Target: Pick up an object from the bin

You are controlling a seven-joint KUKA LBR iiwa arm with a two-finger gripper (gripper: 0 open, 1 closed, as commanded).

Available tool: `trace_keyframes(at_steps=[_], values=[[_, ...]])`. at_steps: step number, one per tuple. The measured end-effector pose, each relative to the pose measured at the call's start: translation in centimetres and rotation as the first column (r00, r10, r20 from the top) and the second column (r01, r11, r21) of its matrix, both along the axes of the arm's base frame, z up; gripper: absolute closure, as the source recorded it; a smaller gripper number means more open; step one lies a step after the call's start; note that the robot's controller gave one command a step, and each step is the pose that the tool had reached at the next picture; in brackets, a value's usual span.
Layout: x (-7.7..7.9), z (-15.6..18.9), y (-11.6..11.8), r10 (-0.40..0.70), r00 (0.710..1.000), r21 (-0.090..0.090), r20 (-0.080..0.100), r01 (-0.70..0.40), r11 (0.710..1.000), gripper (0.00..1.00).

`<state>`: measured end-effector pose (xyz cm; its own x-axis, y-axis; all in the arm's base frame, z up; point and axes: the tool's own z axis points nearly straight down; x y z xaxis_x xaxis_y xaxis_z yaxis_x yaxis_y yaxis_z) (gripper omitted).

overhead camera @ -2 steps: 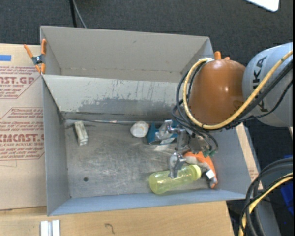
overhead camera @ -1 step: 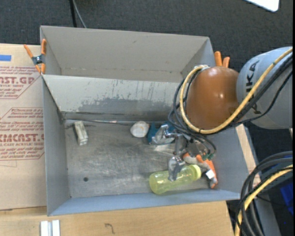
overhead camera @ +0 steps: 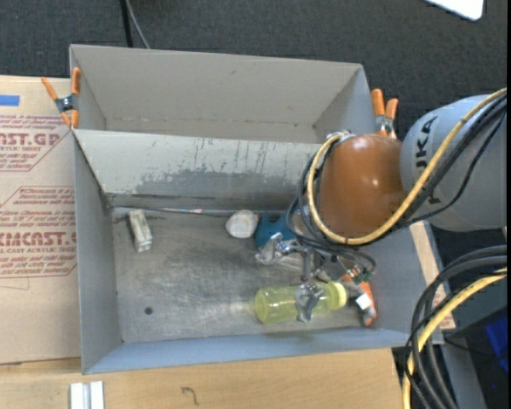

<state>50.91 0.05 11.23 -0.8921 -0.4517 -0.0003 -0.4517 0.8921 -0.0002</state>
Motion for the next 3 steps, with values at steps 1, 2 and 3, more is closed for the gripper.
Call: trace_keyframes(at_steps=[1, 2, 3], values=[[-1.7, -3.1, 2.0, -0.009, 1.0, -0.015, -0.001, 0.009, 1.0, 1.0], [-1.8, -3.1, 2.0, -0.009, 1.0, -0.014, 0.0, 0.009, 1.0, 1.0], [-2.7, 9.2, 4.2, -0.064, 0.998, 0.001, 0.0, 0.064, 0.998, 1.0]])
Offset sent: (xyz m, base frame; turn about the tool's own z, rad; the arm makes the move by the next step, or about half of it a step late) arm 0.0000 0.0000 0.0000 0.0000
